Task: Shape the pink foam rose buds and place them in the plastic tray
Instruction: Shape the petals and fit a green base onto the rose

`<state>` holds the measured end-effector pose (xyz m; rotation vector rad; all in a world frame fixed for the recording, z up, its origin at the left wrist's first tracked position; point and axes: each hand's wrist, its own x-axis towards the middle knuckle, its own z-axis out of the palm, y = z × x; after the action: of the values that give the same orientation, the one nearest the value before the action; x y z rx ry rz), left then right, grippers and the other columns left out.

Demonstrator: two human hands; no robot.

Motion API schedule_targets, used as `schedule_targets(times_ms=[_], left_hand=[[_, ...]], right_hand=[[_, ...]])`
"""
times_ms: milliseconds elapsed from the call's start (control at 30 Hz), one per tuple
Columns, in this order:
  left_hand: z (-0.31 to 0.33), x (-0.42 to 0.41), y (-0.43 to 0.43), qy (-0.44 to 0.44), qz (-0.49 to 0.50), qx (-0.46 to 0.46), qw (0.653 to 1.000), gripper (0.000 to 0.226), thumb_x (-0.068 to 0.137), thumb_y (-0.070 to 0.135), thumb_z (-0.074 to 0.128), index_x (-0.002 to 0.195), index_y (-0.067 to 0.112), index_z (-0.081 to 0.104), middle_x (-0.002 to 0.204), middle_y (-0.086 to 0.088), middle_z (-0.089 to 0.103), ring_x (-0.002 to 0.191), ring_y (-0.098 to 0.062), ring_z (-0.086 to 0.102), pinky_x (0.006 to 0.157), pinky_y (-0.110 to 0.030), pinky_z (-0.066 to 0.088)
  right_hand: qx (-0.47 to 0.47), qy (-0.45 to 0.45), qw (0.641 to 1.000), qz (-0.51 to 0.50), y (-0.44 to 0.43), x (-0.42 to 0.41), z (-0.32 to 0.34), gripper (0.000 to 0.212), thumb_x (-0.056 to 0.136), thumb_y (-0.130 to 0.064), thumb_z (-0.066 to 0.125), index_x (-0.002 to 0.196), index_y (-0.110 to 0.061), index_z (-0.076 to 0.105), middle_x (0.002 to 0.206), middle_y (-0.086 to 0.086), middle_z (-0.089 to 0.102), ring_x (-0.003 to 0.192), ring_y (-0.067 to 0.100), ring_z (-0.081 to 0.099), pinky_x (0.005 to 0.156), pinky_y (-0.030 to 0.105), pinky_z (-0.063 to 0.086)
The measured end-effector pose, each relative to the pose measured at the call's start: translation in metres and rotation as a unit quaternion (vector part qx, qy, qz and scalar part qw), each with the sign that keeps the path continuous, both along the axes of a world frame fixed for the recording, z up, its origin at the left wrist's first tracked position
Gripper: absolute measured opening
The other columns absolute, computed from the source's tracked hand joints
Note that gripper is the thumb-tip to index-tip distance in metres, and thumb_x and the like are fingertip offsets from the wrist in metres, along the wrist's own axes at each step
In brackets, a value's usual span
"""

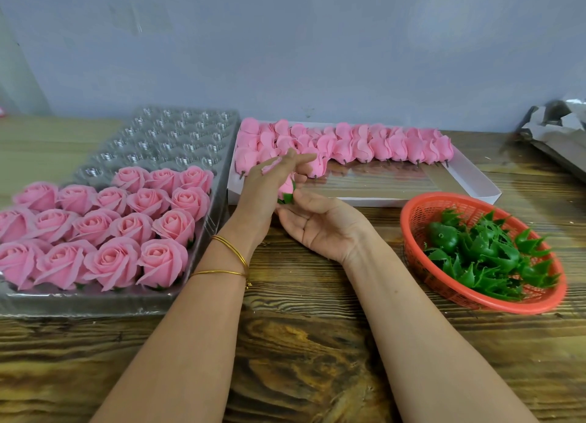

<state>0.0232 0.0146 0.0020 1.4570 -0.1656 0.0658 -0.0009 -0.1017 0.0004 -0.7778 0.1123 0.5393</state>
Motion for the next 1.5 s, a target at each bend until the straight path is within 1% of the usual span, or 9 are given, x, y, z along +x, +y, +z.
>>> schedule_targets(times_ms=[67, 167, 367, 567, 867, 1067, 1267, 1367, 1500], left_hand=[[0.0010, -0.0009, -0.0001, 0.002, -0.002, -0.003, 1.000, 0.030, 0.096, 0.042, 0.051, 0.092, 0.029, 0.078, 0.101, -0.004, 0.072, 0.092, -0.012, 0.062, 0.095, -0.041, 0.049], [0.0022, -0.0014, -0.0003, 0.006, -0.002, 0.001, 1.000, 0.031, 0.097, 0.042, 0.051, 0.095, 0.026, 0.077, 0.104, -0.006, 0.072, 0.093, -0.011, 0.062, 0.090, -0.035, 0.050], [0.0031, -0.0018, -0.0006, 0.012, -0.007, -0.003, 1.000, 0.034, 0.096, 0.039, 0.051, 0.099, 0.015, 0.076, 0.103, -0.004, 0.074, 0.097, -0.013, 0.063, 0.095, -0.036, 0.049], [0.0025, -0.0016, 0.0002, 0.012, -0.012, 0.003, 1.000, 0.035, 0.097, 0.040, 0.050, 0.097, 0.015, 0.076, 0.099, -0.002, 0.074, 0.101, -0.015, 0.064, 0.095, -0.036, 0.050], [0.0008, 0.0000, 0.0010, 0.004, -0.040, -0.005, 0.999, 0.034, 0.094, 0.043, 0.052, 0.087, 0.022, 0.078, 0.100, -0.002, 0.074, 0.106, -0.022, 0.063, 0.099, -0.040, 0.049], [0.0002, 0.0012, 0.0012, 0.003, -0.077, -0.010, 0.997, 0.034, 0.093, 0.042, 0.052, 0.086, 0.022, 0.079, 0.100, -0.005, 0.074, 0.098, -0.015, 0.065, 0.095, -0.035, 0.050], [0.0010, 0.0001, 0.0011, 0.021, -0.090, -0.013, 0.996, 0.035, 0.089, 0.042, 0.054, 0.088, 0.018, 0.079, 0.099, -0.007, 0.074, 0.102, -0.020, 0.066, 0.095, -0.035, 0.051], [0.0002, -0.0001, 0.0016, 0.020, -0.097, -0.012, 0.995, 0.034, 0.095, 0.037, 0.052, 0.088, 0.017, 0.078, 0.103, -0.009, 0.073, 0.105, -0.022, 0.065, 0.100, -0.039, 0.049], [-0.0015, 0.0011, 0.0019, 0.033, -0.112, -0.020, 0.993, 0.031, 0.094, 0.036, 0.054, 0.089, 0.017, 0.078, 0.103, -0.009, 0.073, 0.108, -0.025, 0.065, 0.102, -0.040, 0.047]], right_hand=[[0.001, -0.002, 1.000, 0.004, -0.0005, 0.0006, -0.0005, 0.016, 0.073, -0.002, 0.064, 0.078, -0.007, 0.078, 0.090, 0.012, 0.074, 0.079, 0.022, 0.074, 0.076, 0.026, 0.058], [0.003, -0.002, 1.000, 0.006, -0.0018, 0.0017, -0.0012, 0.019, 0.073, -0.001, 0.063, 0.085, -0.007, 0.077, 0.094, 0.012, 0.074, 0.082, 0.023, 0.073, 0.077, 0.026, 0.058], [0.010, -0.003, 1.000, 0.000, -0.0029, 0.0020, -0.0016, 0.030, 0.072, 0.001, 0.062, 0.099, -0.004, 0.071, 0.093, 0.013, 0.074, 0.081, 0.022, 0.074, 0.079, 0.027, 0.058], [0.021, 0.005, 1.000, -0.006, -0.0030, 0.0030, -0.0012, 0.016, 0.074, 0.000, 0.062, 0.078, -0.002, 0.077, 0.090, 0.016, 0.074, 0.081, 0.024, 0.074, 0.082, 0.030, 0.057], [0.023, 0.007, 1.000, -0.009, -0.0031, 0.0033, -0.0017, 0.015, 0.075, -0.001, 0.062, 0.080, -0.002, 0.076, 0.088, 0.016, 0.074, 0.080, 0.025, 0.074, 0.083, 0.030, 0.056], [0.024, 0.003, 1.000, -0.004, -0.0044, 0.0028, -0.0005, 0.013, 0.073, 0.000, 0.063, 0.079, -0.003, 0.074, 0.088, 0.017, 0.073, 0.080, 0.026, 0.074, 0.085, 0.031, 0.055], [0.010, -0.011, 1.000, 0.006, -0.0064, 0.0013, 0.0011, 0.015, 0.072, -0.001, 0.063, 0.083, -0.004, 0.073, 0.087, 0.015, 0.073, 0.079, 0.026, 0.074, 0.080, 0.029, 0.057], [0.001, -0.021, 1.000, 0.015, -0.0083, 0.0009, 0.0019, 0.023, 0.072, -0.001, 0.063, 0.095, -0.005, 0.067, 0.087, 0.014, 0.073, 0.080, 0.025, 0.073, 0.078, 0.029, 0.058], [-0.011, -0.031, 0.999, 0.026, -0.0089, 0.0013, 0.0021, 0.028, 0.074, 0.000, 0.061, 0.100, -0.007, 0.067, 0.088, 0.011, 0.072, 0.083, 0.022, 0.072, 0.078, 0.028, 0.059]])
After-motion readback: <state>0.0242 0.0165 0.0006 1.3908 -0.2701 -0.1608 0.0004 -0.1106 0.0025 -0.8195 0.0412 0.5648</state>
